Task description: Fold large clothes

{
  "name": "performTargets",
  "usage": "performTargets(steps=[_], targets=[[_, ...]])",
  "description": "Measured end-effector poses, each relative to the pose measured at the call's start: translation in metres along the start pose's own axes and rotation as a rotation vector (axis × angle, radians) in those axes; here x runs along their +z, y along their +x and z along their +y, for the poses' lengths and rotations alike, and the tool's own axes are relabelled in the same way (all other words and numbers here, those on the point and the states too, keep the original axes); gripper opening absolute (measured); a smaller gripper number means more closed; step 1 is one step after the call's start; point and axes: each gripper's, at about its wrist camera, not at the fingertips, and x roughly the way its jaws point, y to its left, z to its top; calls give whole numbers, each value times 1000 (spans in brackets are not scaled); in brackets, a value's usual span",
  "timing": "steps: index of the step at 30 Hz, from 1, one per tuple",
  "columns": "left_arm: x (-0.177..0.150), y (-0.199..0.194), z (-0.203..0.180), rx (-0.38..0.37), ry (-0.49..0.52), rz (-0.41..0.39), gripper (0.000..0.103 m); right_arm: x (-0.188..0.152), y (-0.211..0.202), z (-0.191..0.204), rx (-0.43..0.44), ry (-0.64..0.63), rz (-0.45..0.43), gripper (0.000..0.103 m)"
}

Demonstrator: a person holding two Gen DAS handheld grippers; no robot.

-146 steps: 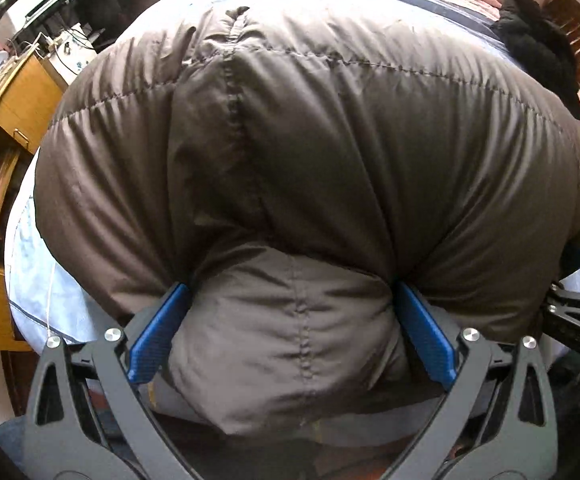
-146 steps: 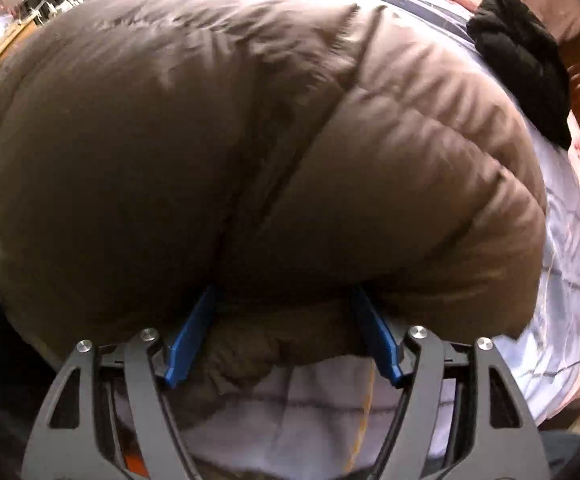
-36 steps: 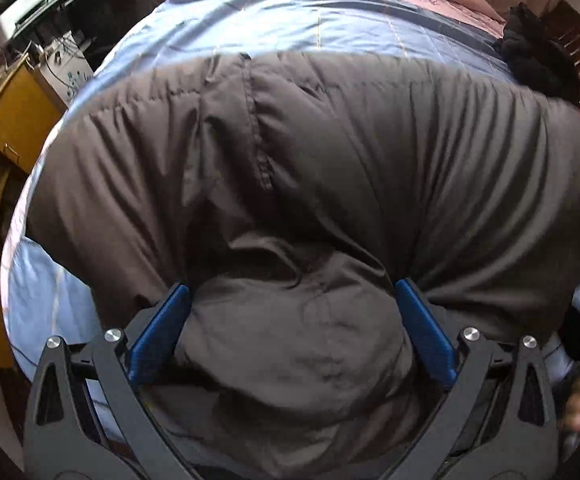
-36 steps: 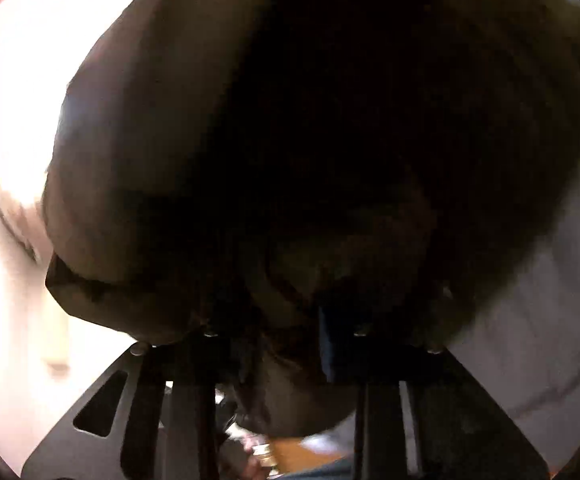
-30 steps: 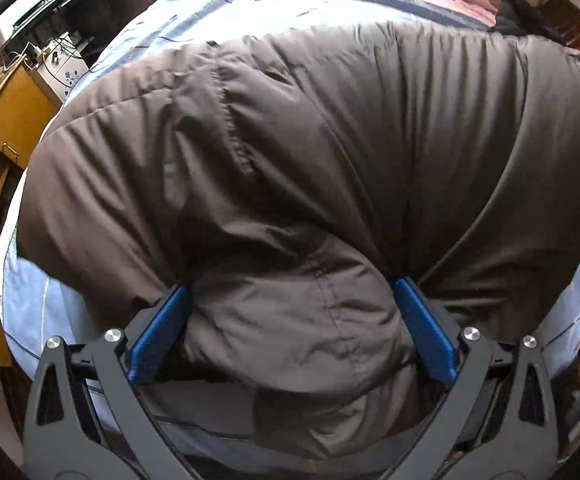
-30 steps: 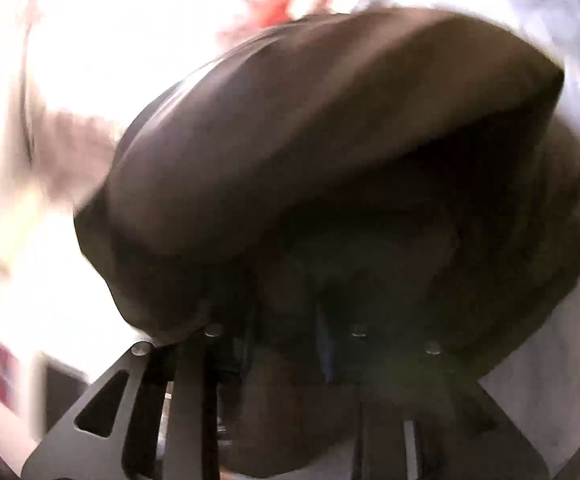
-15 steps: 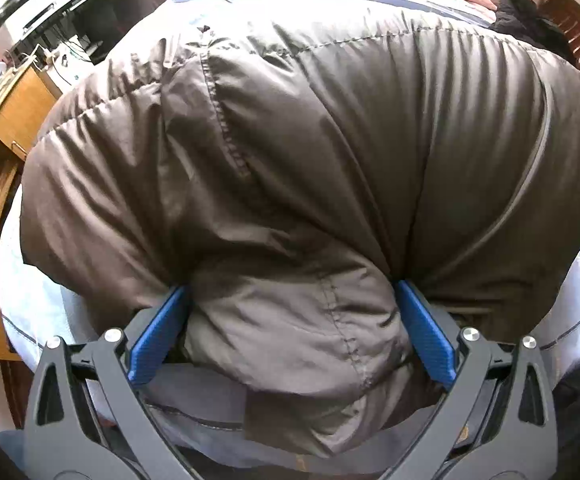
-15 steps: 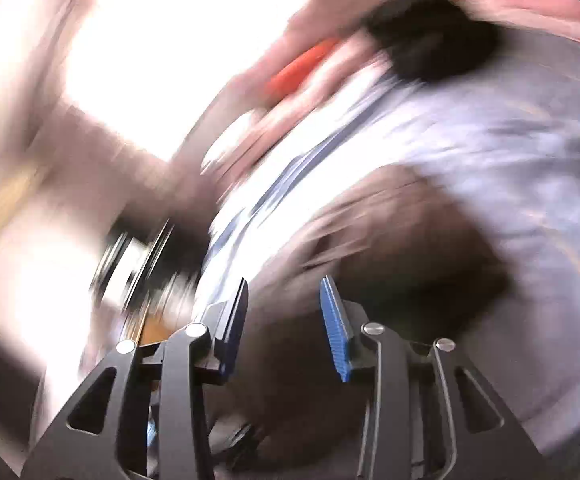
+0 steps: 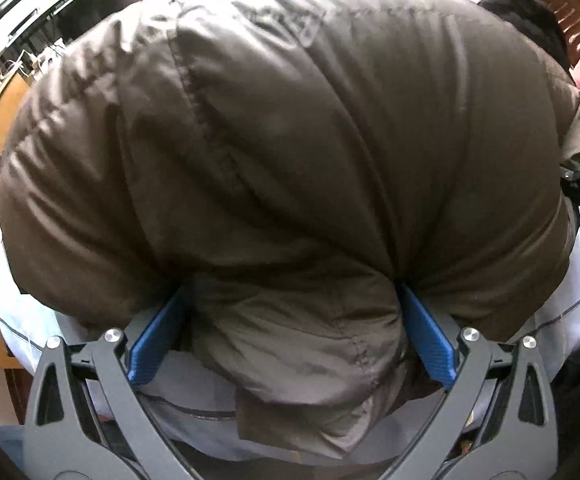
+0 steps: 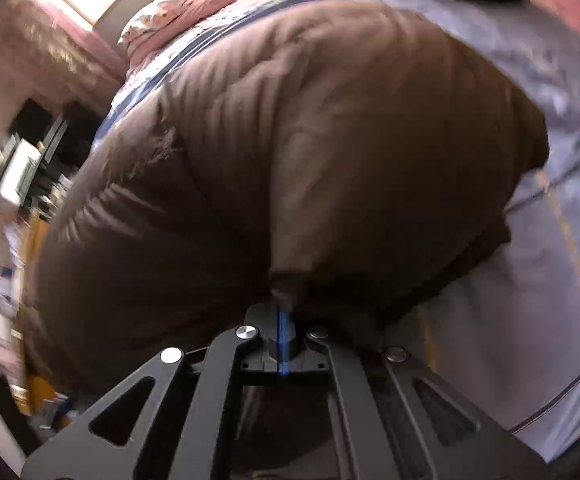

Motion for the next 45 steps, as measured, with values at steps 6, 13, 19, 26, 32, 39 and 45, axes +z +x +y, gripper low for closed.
performTargets(steps=[6, 13, 19, 26, 32, 39, 45], targets=[[1, -62, 28, 28, -48, -232, 101, 16, -72, 4, 42, -23, -140, 18], [4, -14, 80, 105, -273, 27, 101, 66, -58, 11, -225, -186, -100, 58], [1, -8, 76, 141, -254, 25, 101, 63, 3, -33, -245, 8, 83, 57], [3, -92, 55, 84, -237, -384, 101, 52, -91, 39, -164, -149, -256, 58], [9, -90, -1, 52, -70, -397, 101, 32, -71, 104, -3, -278, -184, 58], [23, -49, -4, -5, -78, -286, 101, 22, -19, 99, -36, -276, -138, 82], [26, -7, 4, -38, -115, -162, 101, 27, 0, 88, -29, -246, -109, 97]])
